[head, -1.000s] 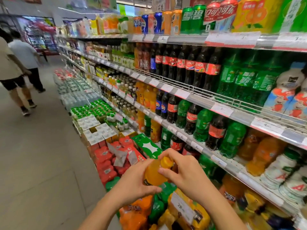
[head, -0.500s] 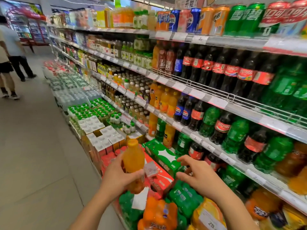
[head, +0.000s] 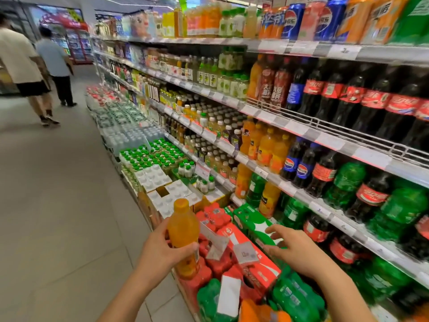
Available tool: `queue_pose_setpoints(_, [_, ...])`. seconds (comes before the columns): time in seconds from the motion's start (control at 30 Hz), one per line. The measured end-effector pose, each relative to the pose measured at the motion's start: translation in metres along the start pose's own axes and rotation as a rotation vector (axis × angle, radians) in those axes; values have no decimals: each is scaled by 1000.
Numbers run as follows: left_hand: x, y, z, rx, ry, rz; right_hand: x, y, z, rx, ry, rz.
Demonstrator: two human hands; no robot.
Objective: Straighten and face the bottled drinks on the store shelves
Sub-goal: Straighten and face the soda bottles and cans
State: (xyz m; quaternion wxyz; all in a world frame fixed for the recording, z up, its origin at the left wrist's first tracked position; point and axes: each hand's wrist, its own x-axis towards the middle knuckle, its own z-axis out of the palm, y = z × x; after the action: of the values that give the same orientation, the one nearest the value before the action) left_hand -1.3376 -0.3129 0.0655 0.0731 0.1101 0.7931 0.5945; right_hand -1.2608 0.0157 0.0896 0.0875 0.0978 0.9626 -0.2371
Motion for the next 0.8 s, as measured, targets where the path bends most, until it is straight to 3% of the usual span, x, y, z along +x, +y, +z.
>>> queue_pose_setpoints(0.47, [169, 22, -36, 110, 91, -38, 237, -7, -50, 162, 135, -49])
queue_pose_setpoints(0.6, [219, 25, -41, 141, 145, -36, 309, -5, -73, 92, 213, -48])
queue_pose_setpoints(0.8, [278, 17, -39, 118, 110, -56, 367, -14, -91, 65, 183, -22])
